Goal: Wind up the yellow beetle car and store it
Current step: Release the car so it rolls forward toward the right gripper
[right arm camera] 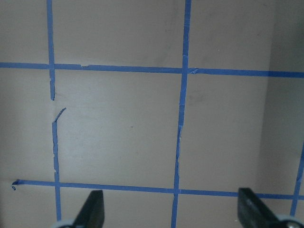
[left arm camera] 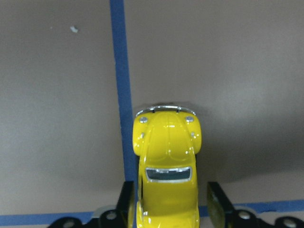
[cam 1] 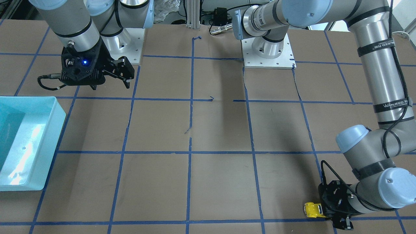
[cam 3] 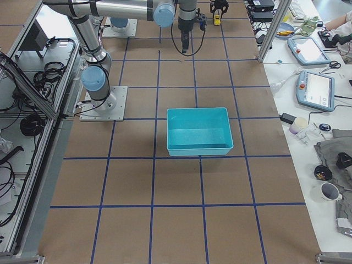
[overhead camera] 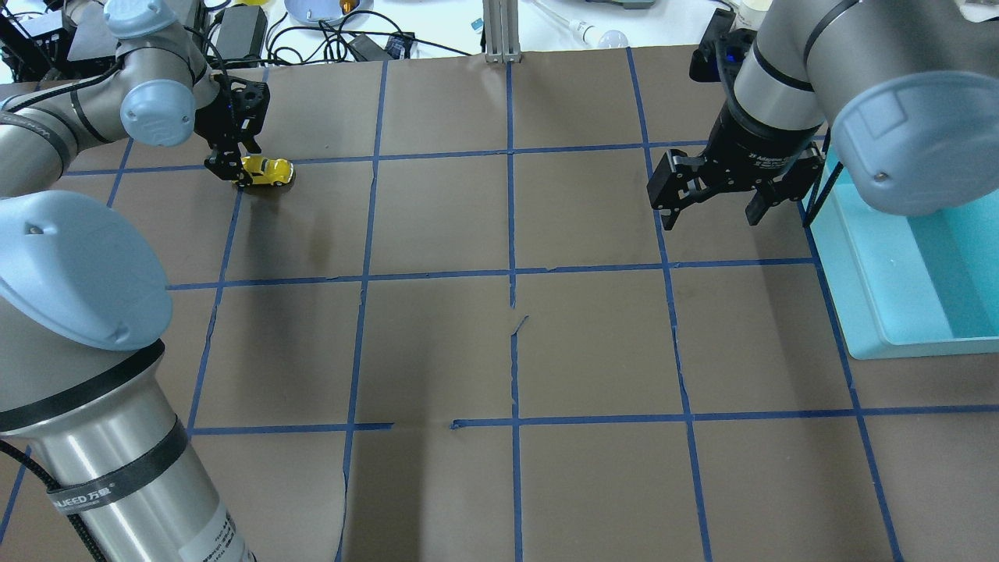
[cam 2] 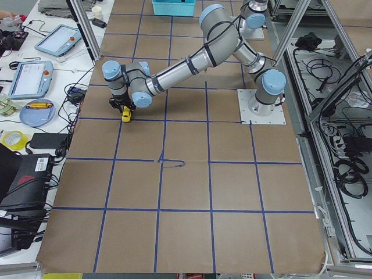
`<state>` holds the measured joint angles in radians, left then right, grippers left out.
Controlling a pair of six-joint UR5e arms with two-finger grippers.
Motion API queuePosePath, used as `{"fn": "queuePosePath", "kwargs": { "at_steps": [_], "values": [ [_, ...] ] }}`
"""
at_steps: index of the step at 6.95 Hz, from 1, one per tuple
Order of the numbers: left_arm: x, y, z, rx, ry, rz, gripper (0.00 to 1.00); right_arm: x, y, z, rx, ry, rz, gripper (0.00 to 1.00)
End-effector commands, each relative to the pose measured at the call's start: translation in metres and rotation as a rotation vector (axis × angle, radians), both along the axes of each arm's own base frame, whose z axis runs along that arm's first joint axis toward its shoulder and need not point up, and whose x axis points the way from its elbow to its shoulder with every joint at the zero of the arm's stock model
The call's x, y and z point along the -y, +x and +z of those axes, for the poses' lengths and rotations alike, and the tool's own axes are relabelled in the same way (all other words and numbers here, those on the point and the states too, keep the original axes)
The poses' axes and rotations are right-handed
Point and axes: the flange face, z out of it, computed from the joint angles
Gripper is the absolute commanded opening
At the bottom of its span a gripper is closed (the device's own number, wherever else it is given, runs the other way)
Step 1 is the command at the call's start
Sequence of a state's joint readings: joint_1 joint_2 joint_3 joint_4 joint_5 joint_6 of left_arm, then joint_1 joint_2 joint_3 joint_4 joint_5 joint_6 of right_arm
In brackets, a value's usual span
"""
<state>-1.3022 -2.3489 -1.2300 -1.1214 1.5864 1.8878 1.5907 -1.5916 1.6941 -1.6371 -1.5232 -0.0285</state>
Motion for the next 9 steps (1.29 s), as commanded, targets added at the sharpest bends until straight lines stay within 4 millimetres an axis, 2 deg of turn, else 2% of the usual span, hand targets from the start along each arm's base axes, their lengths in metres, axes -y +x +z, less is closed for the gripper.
{"fn": "queuePosePath", "kwargs": {
  "at_steps": [1,9],
  "values": [
    [0.0013,0.0004,0.0052,0.004,-0.009,0.005,0.83,-0.0006,0.0,0.0007,0.0,-0.003,0.002,1.0],
    [0.0012,0.0005,0.0064,0.006,-0.01,0.009,0.83,0.0045,0.0012,0.0034,0.011,-0.034,0.002,1.0]
  ]
}}
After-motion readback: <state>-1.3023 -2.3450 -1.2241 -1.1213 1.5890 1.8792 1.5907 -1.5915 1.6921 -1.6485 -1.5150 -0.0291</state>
